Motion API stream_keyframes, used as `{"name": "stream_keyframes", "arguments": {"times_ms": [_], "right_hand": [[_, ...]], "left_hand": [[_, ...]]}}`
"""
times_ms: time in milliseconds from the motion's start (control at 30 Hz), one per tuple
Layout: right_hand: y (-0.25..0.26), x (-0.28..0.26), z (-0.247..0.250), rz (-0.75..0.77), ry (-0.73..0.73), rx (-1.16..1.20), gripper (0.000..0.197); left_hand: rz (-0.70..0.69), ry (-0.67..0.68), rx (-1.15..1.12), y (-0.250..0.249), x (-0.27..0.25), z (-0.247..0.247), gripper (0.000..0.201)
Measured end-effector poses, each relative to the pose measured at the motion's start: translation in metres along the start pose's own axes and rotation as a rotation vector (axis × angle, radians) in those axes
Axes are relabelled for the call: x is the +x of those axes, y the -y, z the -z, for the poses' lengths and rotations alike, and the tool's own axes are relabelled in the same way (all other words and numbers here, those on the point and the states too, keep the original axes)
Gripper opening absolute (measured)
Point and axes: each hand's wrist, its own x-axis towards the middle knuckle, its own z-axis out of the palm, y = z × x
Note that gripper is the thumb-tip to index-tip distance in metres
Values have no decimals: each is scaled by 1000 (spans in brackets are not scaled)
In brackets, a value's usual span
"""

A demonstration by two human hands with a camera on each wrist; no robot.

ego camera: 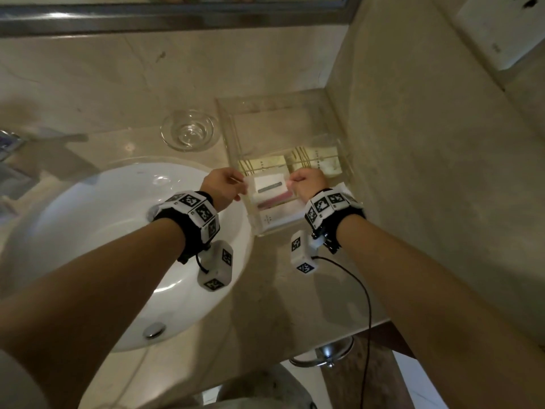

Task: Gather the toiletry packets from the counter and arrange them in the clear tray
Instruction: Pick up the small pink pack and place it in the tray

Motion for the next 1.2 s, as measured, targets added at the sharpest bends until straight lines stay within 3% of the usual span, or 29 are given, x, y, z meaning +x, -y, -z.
{"name": "stream_keyframes", "arguments": {"times_ms": [233,333,633,767,900,1033,1100,1200], "right_hand": [[-3,8,-1,-85,110,-301,28],[-2,11,-7,-117,56,-446,27],[3,11,-10,-140,23,-562,23],[10,5,-6,-67,-72,-464,26],[45,-8,-22,25,-36,-304,40],[90,-31,-61,208,83,-179,38],[108,-41,-84,263,138,-189,26],[135,-63,-130,307,241,-230,27]], "left_hand": [[-29,-16,74,3,3,-4,11],[-44,-42,114,2,4,-4,9],[-53,18,243,0,0,1,15],[-38,-6,196,2,-2,17,15],[-21,-68,117,5,-10,48,10],[-3,-150,35,20,-26,89,8],[10,-172,13,32,-34,108,12],[64,-220,-17,64,-53,150,18]]}}
